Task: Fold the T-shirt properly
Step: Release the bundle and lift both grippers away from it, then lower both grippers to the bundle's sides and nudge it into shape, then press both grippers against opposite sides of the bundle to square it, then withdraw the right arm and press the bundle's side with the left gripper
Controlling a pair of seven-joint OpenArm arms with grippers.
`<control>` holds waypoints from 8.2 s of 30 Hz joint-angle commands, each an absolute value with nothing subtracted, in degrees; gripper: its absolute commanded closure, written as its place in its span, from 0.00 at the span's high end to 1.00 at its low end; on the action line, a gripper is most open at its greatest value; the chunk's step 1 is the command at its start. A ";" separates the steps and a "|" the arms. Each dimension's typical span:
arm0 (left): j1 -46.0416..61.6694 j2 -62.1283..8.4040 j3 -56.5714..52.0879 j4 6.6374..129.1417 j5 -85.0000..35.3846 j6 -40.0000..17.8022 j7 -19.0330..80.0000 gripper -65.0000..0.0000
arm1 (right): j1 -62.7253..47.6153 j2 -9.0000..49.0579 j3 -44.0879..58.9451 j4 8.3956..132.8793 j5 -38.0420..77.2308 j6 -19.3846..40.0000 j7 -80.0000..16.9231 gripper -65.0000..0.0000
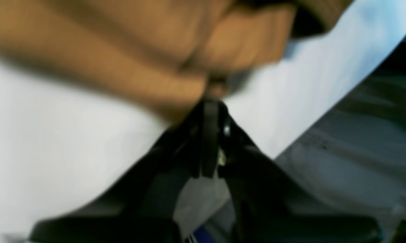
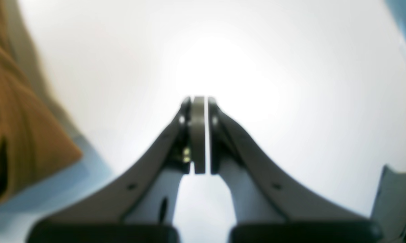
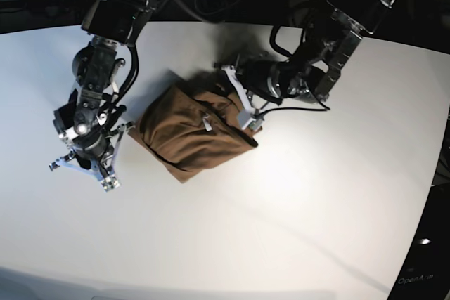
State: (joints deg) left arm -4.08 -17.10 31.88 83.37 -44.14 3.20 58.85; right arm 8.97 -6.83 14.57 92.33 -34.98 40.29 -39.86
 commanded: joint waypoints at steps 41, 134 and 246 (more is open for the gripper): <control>-1.89 -10.51 21.76 74.95 -25.10 5.85 66.51 0.03 | 7.69 -4.35 12.53 88.84 -7.25 40.00 -50.95 0.00; -30.64 4.18 27.38 25.01 -14.99 5.49 17.45 0.03 | 12.79 11.21 -1.01 91.56 -6.55 40.00 -49.98 0.00; -31.52 6.90 36.70 37.76 -15.08 1.01 8.13 0.03 | -27.82 -4.53 61.76 106.77 -6.81 40.00 -25.98 0.00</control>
